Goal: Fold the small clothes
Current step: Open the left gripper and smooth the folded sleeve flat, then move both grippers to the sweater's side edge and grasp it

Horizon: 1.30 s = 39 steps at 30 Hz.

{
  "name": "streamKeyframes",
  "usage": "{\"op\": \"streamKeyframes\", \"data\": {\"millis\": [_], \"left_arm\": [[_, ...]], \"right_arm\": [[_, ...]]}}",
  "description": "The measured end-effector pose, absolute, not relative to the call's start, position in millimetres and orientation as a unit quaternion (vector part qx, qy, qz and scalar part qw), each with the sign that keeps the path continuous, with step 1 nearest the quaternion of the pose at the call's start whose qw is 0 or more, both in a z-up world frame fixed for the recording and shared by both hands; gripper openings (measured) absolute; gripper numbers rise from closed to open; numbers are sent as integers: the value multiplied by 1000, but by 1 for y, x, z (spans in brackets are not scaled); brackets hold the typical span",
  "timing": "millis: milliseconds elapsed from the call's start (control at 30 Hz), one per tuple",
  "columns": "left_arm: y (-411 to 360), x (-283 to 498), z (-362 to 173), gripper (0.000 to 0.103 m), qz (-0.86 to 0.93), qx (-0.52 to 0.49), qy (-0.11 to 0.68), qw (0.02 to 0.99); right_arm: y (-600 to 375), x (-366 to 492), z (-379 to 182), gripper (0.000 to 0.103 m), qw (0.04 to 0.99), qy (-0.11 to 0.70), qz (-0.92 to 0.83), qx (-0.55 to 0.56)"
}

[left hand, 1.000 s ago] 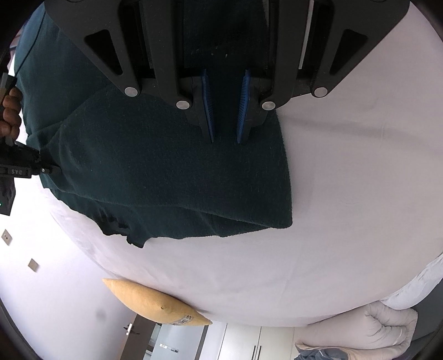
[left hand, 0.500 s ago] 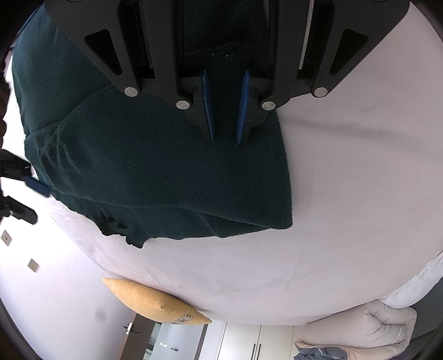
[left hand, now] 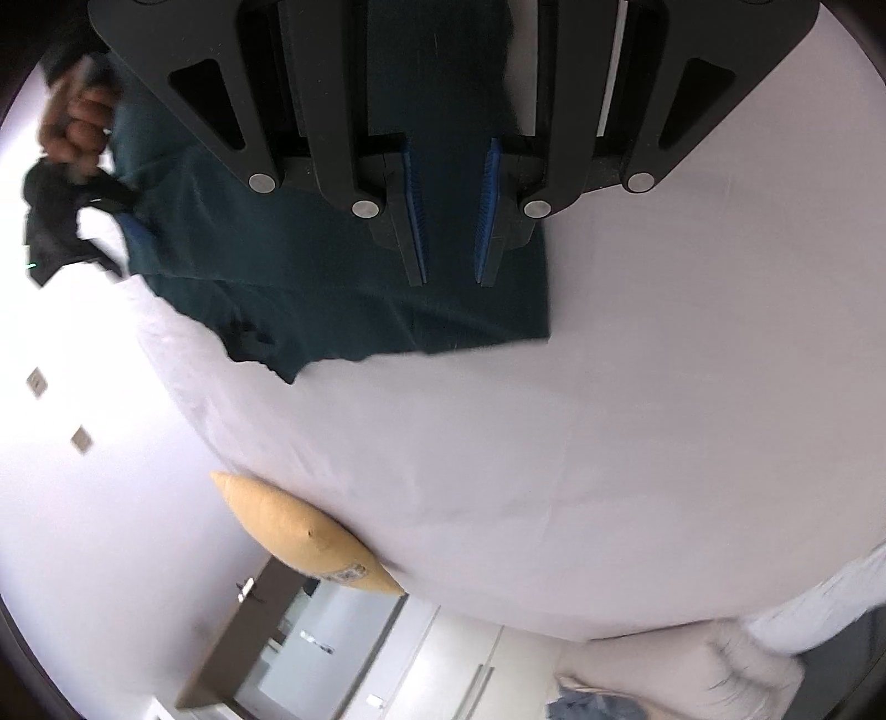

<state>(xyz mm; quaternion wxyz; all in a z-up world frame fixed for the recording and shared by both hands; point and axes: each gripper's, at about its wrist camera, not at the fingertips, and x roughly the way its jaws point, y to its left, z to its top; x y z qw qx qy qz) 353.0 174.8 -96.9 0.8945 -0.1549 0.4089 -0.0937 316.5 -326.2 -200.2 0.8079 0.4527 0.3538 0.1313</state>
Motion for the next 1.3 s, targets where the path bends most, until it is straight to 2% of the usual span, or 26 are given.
{"op": "streamKeyframes", "data": {"millis": [33, 67, 100, 200, 233, 267, 300, 400, 467, 567, 633, 733, 867, 900, 967, 1000, 1033, 1200, 1300], "left_arm": [[173, 359, -101, 17, -90, -146, 414, 894], [169, 368, -108, 17, -81, -125, 424, 893], [166, 377, -120, 16, -69, -99, 443, 889], [179, 381, -134, 16, -89, -127, 429, 890], [182, 381, -134, 16, -94, -134, 427, 889], [183, 380, -133, 16, -95, -133, 426, 890], [182, 378, -132, 16, -93, -128, 426, 891], [167, 362, -122, 16, -72, -85, 424, 899], [147, 340, -122, 17, -76, -39, 421, 903], [133, 310, -123, 16, -75, -1, 412, 908], [139, 294, -120, 17, -80, -11, 419, 904], [149, 258, -111, 17, -87, -36, 416, 905], [161, 188, -101, 17, -95, -82, 411, 903], [164, 174, -103, 22, -97, -96, 417, 899], [169, 143, -108, 46, -104, -133, 430, 887], [173, 128, -112, 75, -110, -159, 438, 878], [177, 111, -115, 81, -118, -189, 441, 869], [177, 55, -127, 81, -164, -249, 470, 831], [175, 32, -127, 81, -180, -249, 479, 822]], "right_arm": [[-320, 317, -194, 67, 810, 348, 147, 449], [-310, 320, -190, 68, 807, 349, 176, 443], [-303, 322, -191, 68, 802, 354, 194, 440], [-288, 342, -205, 68, 800, 388, 195, 414], [-290, 343, -212, 57, 802, 387, 193, 413], [-299, 344, -218, 41, 801, 381, 190, 421], [-311, 342, -224, 36, 791, 378, 186, 444], [-332, 328, -228, 35, 784, 372, 172, 466], [-332, 314, -222, 45, 794, 376, 175, 445], [-329, 298, -220, 48, 804, 383, 177, 419], [-336, 283, -217, 48, 806, 384, 174, 415], [-345, 256, -207, 63, 812, 399, 141, 403], [-357, 184, -181, 76, 848, 382, 121, 346], [-360, 167, -178, 76, 852, 383, 117, 337], [-366, 124, -174, 76, 857, 389, 110, 319], [-368, 111, -174, 76, 858, 391, 107, 315], [-372, 88, -174, 76, 859, 396, 103, 309], [-388, 23, -179, 79, 857, 396, 89, 318], [-400, -2, -186, 79, 851, 385, 83, 348]]}}
